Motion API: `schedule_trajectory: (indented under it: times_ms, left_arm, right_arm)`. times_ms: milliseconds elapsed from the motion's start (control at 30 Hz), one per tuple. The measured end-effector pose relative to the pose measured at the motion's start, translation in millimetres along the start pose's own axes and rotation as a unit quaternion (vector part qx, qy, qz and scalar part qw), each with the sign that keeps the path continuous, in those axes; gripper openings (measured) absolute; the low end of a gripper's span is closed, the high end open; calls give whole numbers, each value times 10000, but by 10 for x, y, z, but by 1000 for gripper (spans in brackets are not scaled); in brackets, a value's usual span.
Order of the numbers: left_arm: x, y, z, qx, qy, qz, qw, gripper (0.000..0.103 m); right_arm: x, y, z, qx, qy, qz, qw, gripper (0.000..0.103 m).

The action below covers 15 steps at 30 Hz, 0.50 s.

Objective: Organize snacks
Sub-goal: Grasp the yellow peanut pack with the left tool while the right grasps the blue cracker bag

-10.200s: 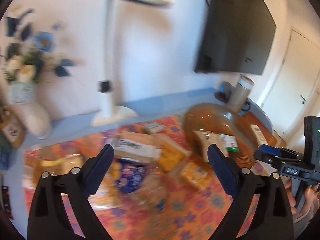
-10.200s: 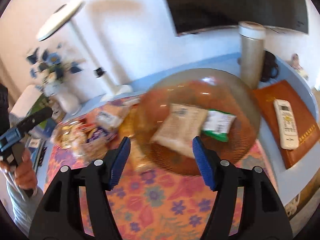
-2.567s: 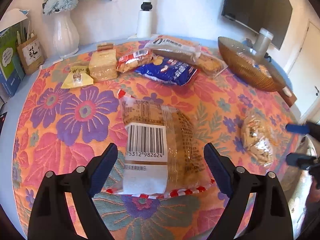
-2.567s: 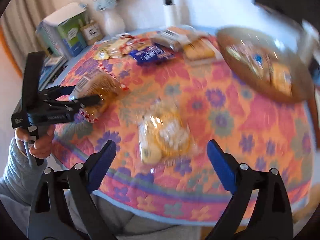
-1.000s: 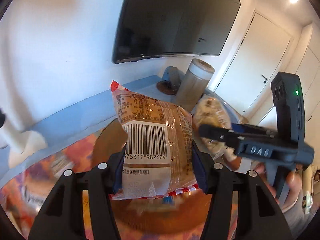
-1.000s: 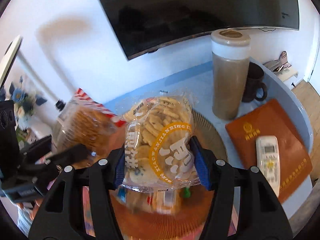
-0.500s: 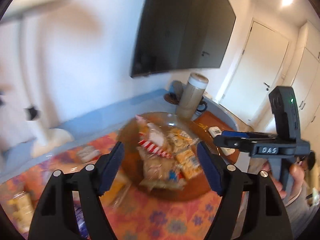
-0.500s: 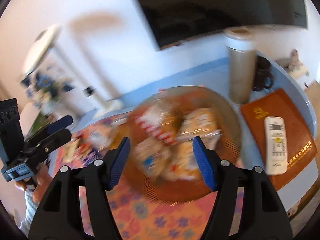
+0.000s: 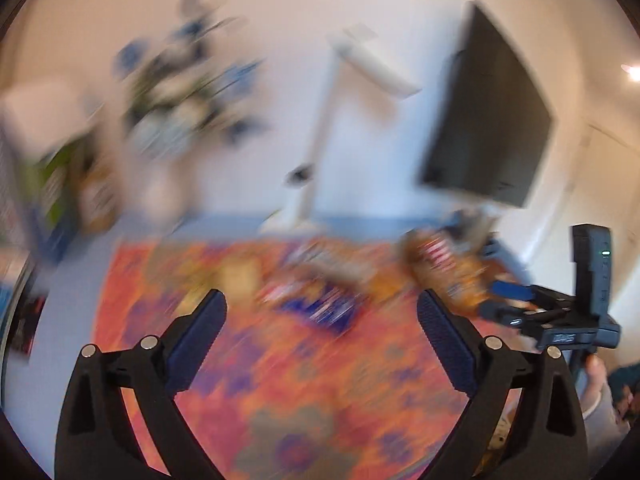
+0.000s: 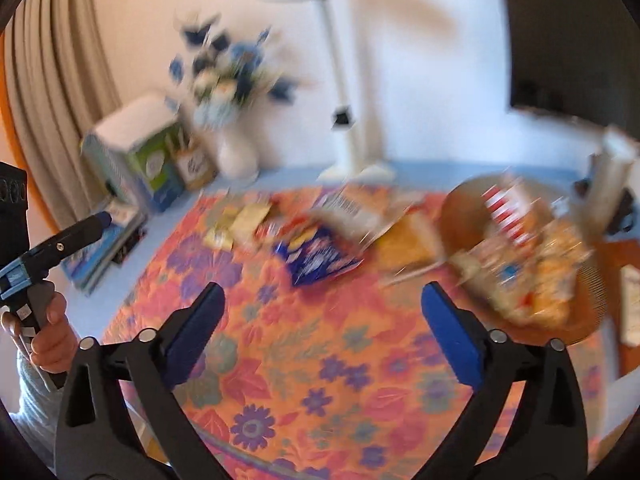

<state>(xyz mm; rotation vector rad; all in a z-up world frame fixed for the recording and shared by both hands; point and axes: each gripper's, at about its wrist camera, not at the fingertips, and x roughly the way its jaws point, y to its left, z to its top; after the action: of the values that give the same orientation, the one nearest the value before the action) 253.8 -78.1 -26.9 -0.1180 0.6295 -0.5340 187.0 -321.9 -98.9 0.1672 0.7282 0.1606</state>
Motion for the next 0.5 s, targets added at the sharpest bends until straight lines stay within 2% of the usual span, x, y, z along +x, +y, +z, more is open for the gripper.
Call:
schedule_trajectory:
  times_ms: [67, 100, 167, 333, 500]
  left_arm:
    - [110, 245, -180, -170, 295, 376, 9987, 95]
    - [219, 396, -307, -273, 442, 680, 9963, 95]
    - [318, 537, -416, -323, 595, 904, 9936, 95]
    - [700, 677, -526, -278, 817, 1148, 9896, 95]
    - [889, 791, -627, -433, 1054, 1284, 9852, 95]
  right_arm:
    - [280, 52, -87, -14, 154, 39, 9999, 99]
    - [438, 55, -122, 58, 256, 119, 9996, 99]
    - [640, 57, -173, 143, 339, 133, 9992, 99]
    - [928, 86, -268, 23, 431, -200, 9989, 100]
    - [1051, -12, -332, 202, 604, -94, 9979, 100]
